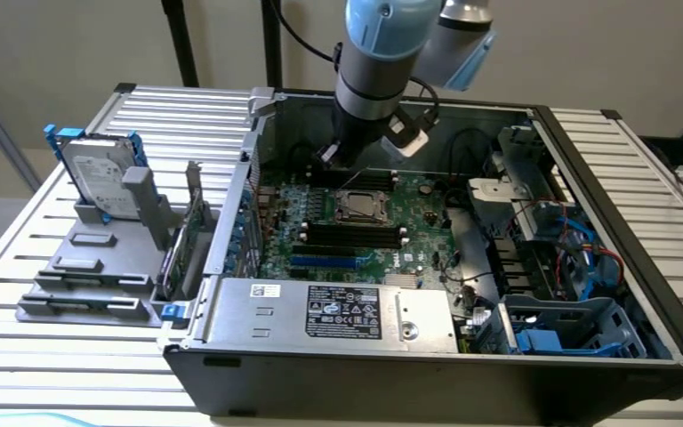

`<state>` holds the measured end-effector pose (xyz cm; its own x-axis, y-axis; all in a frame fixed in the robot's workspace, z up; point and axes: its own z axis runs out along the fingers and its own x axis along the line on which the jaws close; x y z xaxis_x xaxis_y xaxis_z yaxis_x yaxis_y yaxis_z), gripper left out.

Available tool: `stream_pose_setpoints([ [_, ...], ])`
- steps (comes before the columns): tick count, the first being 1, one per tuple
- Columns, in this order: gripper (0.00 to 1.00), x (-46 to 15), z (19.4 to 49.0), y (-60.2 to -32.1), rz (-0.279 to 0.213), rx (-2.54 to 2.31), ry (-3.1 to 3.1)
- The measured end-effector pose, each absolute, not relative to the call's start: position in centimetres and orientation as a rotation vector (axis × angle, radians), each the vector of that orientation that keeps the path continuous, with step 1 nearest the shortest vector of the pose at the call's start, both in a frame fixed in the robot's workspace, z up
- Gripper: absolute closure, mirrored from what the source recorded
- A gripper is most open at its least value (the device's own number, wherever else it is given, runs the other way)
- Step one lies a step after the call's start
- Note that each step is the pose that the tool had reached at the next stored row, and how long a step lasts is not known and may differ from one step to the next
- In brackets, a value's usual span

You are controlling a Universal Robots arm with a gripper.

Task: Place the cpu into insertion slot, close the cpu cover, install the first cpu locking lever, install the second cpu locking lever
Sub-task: 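Install the first cpu locking lever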

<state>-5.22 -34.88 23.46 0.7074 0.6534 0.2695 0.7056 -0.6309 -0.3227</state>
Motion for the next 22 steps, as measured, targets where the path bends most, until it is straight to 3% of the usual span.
stream_pose_setpoints([
  [22,0.89,-5.5,20.9,-34.4,-0.143,-2.53,-1.12],
])
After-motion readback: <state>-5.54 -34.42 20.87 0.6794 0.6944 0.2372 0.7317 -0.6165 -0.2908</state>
